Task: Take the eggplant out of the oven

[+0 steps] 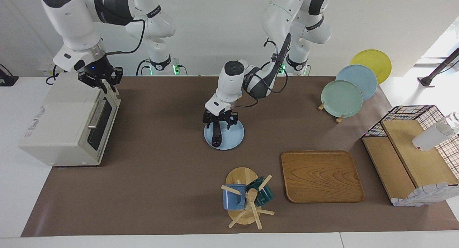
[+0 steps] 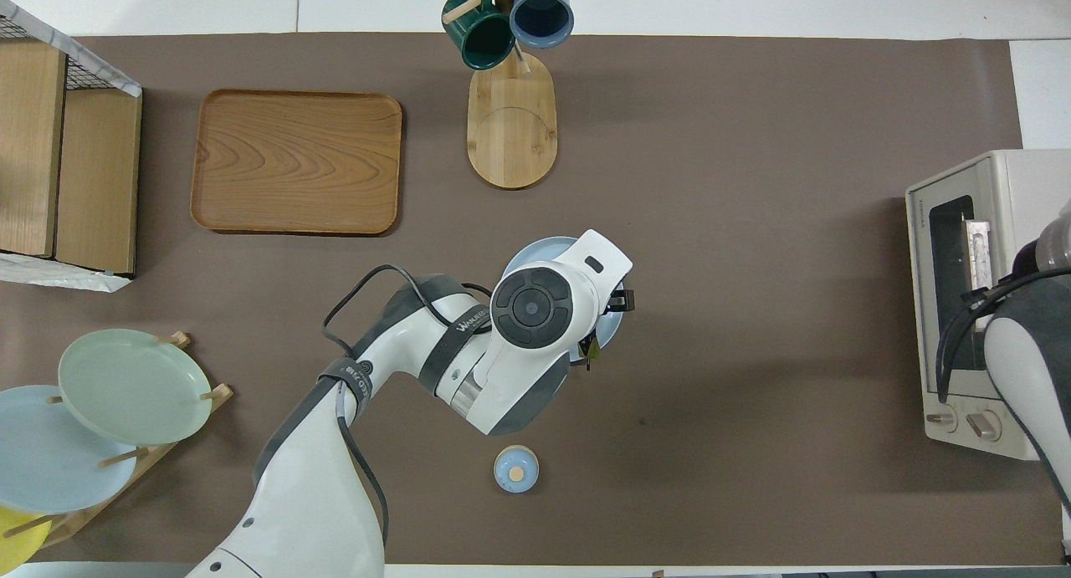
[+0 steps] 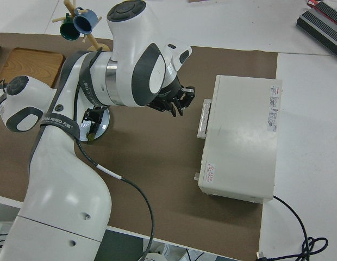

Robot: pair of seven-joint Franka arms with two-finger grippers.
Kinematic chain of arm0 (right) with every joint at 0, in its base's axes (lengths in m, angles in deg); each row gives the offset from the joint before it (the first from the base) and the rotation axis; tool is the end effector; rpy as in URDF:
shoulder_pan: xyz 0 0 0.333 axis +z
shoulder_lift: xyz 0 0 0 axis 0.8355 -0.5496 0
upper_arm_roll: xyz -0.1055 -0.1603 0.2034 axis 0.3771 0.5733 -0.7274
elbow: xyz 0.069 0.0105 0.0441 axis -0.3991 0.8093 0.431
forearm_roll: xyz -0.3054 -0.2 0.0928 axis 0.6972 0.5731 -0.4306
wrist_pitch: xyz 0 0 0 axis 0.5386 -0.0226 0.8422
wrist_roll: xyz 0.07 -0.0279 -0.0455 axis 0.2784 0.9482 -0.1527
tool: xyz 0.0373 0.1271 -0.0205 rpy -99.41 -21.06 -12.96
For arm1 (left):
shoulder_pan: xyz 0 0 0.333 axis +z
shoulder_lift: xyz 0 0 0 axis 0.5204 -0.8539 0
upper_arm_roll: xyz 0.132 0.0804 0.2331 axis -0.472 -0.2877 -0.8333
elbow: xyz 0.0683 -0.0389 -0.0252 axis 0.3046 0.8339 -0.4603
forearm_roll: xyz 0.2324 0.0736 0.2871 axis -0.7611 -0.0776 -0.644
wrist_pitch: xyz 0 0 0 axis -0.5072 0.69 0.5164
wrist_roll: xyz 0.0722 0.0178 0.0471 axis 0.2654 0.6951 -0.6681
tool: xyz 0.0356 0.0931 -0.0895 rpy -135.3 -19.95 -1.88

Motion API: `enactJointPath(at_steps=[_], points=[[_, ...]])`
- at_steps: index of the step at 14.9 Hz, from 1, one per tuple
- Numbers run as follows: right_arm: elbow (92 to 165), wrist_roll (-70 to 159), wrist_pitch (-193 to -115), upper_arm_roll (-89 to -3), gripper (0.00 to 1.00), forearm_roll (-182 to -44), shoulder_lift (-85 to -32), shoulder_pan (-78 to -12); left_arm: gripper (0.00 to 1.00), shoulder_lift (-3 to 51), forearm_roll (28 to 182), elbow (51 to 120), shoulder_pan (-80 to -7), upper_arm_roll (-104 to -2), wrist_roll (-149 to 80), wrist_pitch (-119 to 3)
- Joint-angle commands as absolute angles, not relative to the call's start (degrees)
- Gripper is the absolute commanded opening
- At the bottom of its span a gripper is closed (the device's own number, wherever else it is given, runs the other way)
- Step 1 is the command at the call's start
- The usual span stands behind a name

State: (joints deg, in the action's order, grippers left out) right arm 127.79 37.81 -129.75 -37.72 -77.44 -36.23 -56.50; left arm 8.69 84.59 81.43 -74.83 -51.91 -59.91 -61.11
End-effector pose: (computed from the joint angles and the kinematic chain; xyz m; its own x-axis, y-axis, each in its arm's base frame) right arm 0.5034 -0.0209 0.5309 0.9672 0.2466 -0.0608 0.2507 -0.9653 0.0726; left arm 0.4302 -0.4754 0.2683 0.9962 -0.0355 0.0797 -0.0512 -0.9775 0.2048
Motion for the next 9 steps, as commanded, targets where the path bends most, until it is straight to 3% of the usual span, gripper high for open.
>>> enactJointPath(at_steps=[1, 9], points=[[119.64, 38.36, -125.96, -37.68, 0.97, -79.12, -42.53, -57.54, 1.00, 8.68, 83.22, 82.66, -76.27, -52.78, -61.12, -63.30], [120.49, 42.32, -123.20, -37.41, 1.00, -79.29, -42.19, -57.37, 1.00, 8.86, 83.22, 83.54, -76.27, -52.87, -61.12, -63.66]])
